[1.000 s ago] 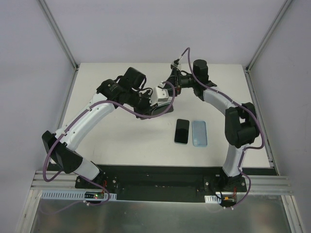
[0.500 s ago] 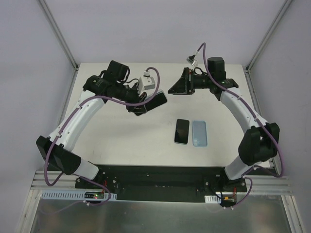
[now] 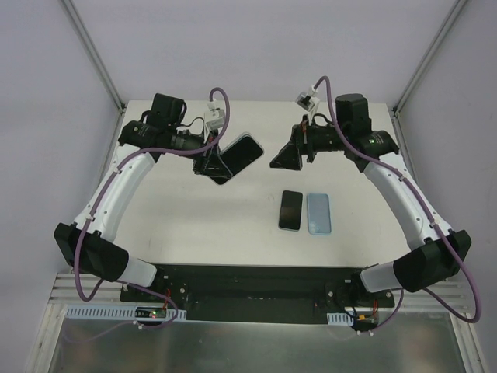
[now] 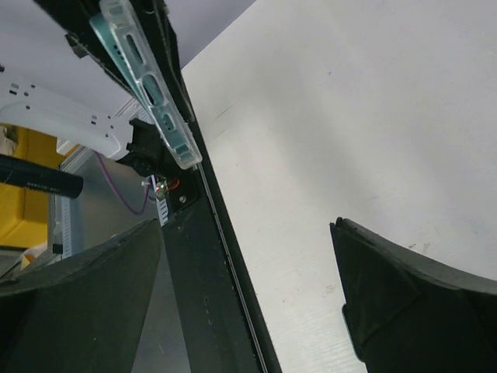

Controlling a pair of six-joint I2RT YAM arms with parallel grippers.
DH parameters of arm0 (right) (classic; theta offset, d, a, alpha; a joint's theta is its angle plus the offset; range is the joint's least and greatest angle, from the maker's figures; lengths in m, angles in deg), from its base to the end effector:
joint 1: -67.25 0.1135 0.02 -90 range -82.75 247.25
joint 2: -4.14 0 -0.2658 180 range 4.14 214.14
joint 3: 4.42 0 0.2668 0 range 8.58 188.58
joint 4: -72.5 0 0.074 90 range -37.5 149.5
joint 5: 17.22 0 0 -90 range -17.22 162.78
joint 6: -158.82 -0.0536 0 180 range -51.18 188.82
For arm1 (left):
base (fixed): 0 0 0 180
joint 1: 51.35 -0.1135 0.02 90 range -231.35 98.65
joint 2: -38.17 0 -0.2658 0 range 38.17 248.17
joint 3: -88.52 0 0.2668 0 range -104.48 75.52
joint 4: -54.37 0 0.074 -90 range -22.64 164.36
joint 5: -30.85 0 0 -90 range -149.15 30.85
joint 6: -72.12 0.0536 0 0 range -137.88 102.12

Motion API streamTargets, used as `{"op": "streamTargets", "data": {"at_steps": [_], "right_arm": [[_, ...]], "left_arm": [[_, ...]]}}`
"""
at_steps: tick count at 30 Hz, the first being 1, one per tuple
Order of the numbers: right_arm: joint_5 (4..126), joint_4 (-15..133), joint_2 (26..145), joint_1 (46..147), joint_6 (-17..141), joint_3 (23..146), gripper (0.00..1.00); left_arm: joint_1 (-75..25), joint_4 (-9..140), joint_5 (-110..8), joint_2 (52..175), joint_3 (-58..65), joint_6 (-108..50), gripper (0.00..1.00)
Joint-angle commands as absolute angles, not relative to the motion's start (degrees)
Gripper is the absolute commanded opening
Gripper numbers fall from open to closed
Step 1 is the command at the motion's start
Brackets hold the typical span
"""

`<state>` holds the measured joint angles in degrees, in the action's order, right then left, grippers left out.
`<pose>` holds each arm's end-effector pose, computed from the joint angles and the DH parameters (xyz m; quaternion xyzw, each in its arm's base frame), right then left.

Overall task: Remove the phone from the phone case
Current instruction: Remove the phone case from the phone.

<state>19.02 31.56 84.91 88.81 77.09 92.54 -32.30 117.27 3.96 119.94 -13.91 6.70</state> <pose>0.2906 0.1613 0.4060 -0.4289 0.6632 0.4339 0.4336 0.2721 -0.1445 0.4047 0.4862 0.6447 -0.4613 0.3676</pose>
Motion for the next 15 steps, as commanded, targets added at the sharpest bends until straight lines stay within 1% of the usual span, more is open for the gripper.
{"op": "streamTargets", "data": {"at_steps": [1, 13, 15], "right_arm": [[17.59, 23.83, 85.43, 92.11, 86.04, 99.27, 0.97], [13.99, 23.82, 91.58, 95.72, 85.61, 104.90, 0.82], [13.46, 23.73, 92.20, 95.98, 85.87, 104.99, 0.77]], "left_arm": [[-32.46, 113.95, 16.08, 121.31, -14.57, 5.41, 0.00], [-32.37, 113.68, 18.54, 122.10, -12.46, 6.82, 0.00], [-32.46, 113.68, 18.98, 122.10, -12.46, 6.73, 0.00]]}}
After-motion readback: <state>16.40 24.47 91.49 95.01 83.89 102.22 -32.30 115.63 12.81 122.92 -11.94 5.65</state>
